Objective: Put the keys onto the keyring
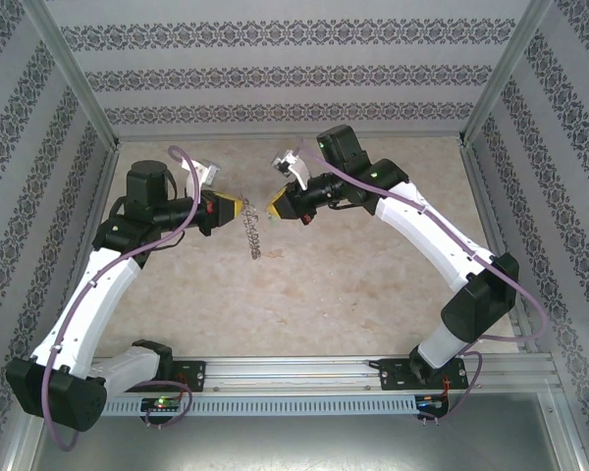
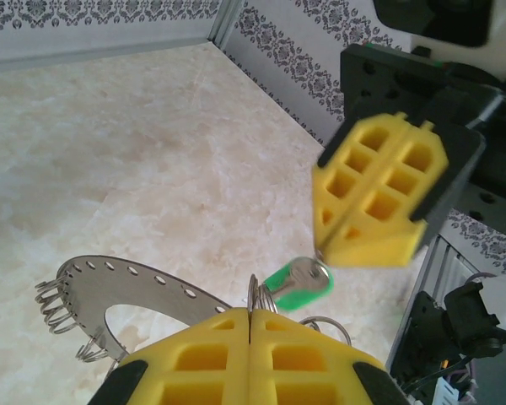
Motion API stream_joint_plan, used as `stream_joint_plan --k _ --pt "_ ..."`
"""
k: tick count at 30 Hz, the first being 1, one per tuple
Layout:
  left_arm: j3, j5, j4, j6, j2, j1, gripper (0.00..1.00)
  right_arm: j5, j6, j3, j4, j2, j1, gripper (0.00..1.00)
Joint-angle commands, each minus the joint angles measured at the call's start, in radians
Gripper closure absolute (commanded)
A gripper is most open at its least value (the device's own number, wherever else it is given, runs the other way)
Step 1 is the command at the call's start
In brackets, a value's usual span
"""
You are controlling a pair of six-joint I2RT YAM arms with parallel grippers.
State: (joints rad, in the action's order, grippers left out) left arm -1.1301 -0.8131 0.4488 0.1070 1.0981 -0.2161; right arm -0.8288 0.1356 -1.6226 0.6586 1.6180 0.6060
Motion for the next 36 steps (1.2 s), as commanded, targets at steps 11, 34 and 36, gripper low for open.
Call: stream_joint_plan --k 11,34,36 --pt "-0.034 -0.041 -0.01 -0.031 -0.006 -0.021 1.0 0.055 0.015 -0.089 0.003 -0.016 0.071 1.0" --pt "-0.06 -0.056 0.007 -0.051 0.006 -0.039 1.0 0.206 -0.004 -0.199 0.013 0.064 0.1 1.0" --pt "-0.06 -0.055 0.005 -0.052 0.006 -0.04 1.0 0.203 0.003 -0.211 0.028 0.073 0.1 1.0"
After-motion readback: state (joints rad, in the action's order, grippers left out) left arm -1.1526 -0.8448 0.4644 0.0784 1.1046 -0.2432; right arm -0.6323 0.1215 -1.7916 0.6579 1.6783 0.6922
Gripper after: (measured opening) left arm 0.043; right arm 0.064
